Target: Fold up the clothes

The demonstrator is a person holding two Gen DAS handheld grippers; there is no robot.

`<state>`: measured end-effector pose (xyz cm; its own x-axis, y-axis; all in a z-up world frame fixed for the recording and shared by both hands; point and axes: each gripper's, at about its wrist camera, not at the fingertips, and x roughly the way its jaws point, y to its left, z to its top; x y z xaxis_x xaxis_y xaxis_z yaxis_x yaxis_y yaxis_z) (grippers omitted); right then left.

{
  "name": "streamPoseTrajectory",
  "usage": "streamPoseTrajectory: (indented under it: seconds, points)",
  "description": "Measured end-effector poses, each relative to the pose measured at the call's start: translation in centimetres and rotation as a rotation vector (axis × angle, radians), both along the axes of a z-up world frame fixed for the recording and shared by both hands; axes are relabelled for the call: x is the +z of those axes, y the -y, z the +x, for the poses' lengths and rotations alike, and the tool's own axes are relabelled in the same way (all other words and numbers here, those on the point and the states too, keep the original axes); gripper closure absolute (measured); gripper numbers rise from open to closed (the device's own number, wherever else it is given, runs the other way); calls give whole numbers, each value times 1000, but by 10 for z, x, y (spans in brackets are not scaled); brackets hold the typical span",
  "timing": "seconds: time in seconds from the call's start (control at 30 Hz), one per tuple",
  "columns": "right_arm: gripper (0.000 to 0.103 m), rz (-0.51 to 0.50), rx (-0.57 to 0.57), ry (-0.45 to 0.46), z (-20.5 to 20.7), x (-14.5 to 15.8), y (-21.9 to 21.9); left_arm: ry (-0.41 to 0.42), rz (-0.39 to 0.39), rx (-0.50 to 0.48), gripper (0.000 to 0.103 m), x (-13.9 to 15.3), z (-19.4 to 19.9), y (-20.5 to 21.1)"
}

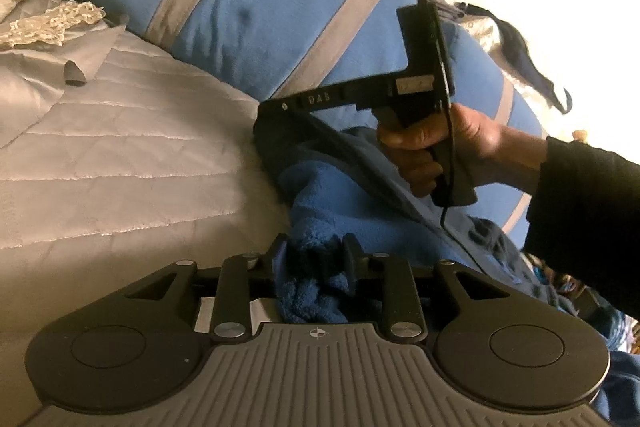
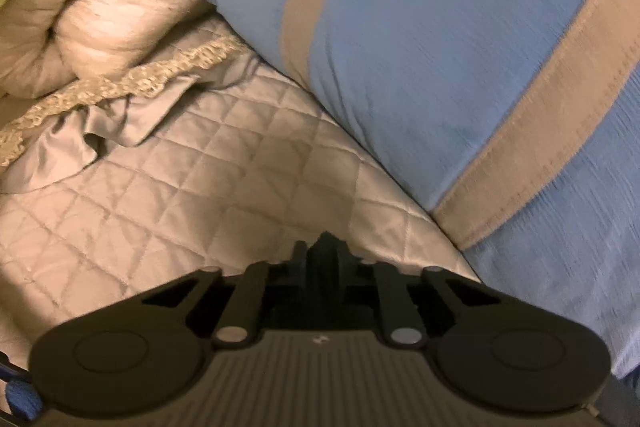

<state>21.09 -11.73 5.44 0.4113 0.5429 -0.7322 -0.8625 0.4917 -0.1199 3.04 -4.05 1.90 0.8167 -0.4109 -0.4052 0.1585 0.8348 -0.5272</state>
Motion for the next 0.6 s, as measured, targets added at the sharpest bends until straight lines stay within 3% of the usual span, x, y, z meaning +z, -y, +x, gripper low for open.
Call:
streamPoseTrajectory:
  seconds: [0.07, 0.1, 0.2, 0.43, 0.6]
  points:
    - [94, -3, -15, 5, -1, 1, 3, -7, -21, -3, 76, 0, -1, -2]
    - [94, -3, -26, 13, -2, 3, 4, -15, -32, -11, 83, 0, 0, -3]
    - [96, -10, -65, 43, -2, 7, 7, -31, -45, -16, 88, 0, -2, -6]
    - [99, 20, -179, 103, 4, 16, 16, -57, -27, 16, 91, 4, -16, -3]
    - [99, 44, -227, 117, 4, 13, 16, -75, -59, 20, 92, 3, -18, -5]
